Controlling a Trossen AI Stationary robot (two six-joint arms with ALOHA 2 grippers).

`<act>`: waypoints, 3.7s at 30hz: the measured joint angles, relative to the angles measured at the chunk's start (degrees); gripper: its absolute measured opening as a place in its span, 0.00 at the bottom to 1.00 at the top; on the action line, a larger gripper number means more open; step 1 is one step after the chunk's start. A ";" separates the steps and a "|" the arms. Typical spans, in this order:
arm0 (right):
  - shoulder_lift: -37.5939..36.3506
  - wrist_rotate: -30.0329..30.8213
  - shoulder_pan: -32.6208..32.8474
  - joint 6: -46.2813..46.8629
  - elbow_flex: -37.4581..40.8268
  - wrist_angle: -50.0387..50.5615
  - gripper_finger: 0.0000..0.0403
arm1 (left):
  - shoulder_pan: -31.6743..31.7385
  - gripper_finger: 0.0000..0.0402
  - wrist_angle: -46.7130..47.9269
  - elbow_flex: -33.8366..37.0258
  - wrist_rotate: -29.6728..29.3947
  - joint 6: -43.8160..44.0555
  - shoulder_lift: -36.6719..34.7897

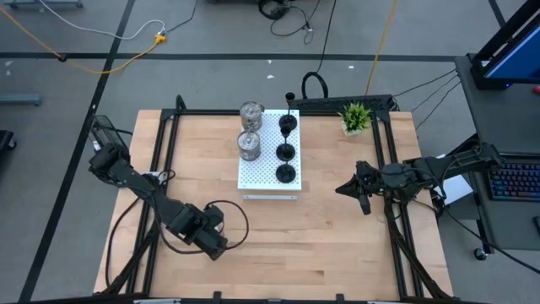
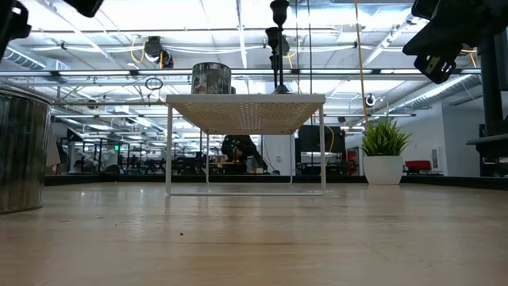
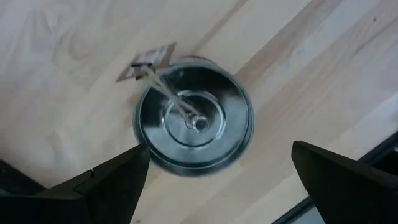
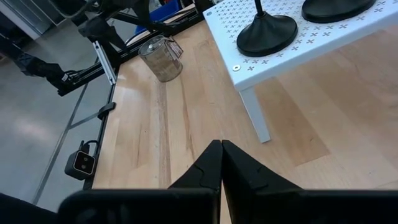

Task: Pick & Place candle stick holders
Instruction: Put the brown scented candle on the shelf aligned with the other brown scented candles

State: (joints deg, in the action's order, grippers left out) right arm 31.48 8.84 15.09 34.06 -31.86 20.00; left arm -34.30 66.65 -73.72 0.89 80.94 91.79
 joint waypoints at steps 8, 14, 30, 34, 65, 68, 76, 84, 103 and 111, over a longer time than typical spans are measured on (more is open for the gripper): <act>0.00 0.00 0.00 0.40 0.00 0.02 0.00 | -0.86 0.99 -0.35 0.38 -0.26 -2.84 -0.02; 0.00 0.04 0.00 0.84 0.00 0.01 0.00 | -0.76 0.99 0.53 0.38 0.00 -2.81 0.00; 0.00 0.04 0.00 1.43 0.00 -0.01 0.00 | -0.50 1.00 0.85 0.38 -1.55 -2.64 0.00; 0.00 0.02 0.00 1.36 0.00 0.00 0.00 | -0.19 1.00 0.86 0.38 -2.07 -2.69 0.00; 0.01 -0.13 -0.02 2.37 0.00 0.01 0.00 | 0.58 1.00 -3.80 4.25 -0.49 -0.93 0.00; 0.01 -0.13 -0.01 2.37 0.00 0.01 0.00 | 0.58 1.00 -4.38 4.25 0.19 -0.96 0.00; 0.01 -0.09 -0.02 2.37 0.00 0.01 0.00 | 0.58 1.00 -6.81 4.25 -0.40 -1.02 0.00; 0.00 -0.04 -0.01 2.37 0.00 0.01 0.00 | 0.87 1.00 -6.97 4.25 -0.94 -1.28 0.00; 0.01 0.00 -0.01 2.78 0.00 0.01 0.00 | 0.91 1.00 -7.17 2.76 0.69 -0.94 0.00; 0.00 0.00 -0.02 2.66 0.00 0.01 0.00 | 0.91 1.00 -11.33 2.69 1.87 -1.86 0.00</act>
State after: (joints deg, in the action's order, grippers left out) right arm 31.48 8.85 15.07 36.72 -31.86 20.01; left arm -33.39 55.32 -71.02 2.75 79.08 91.79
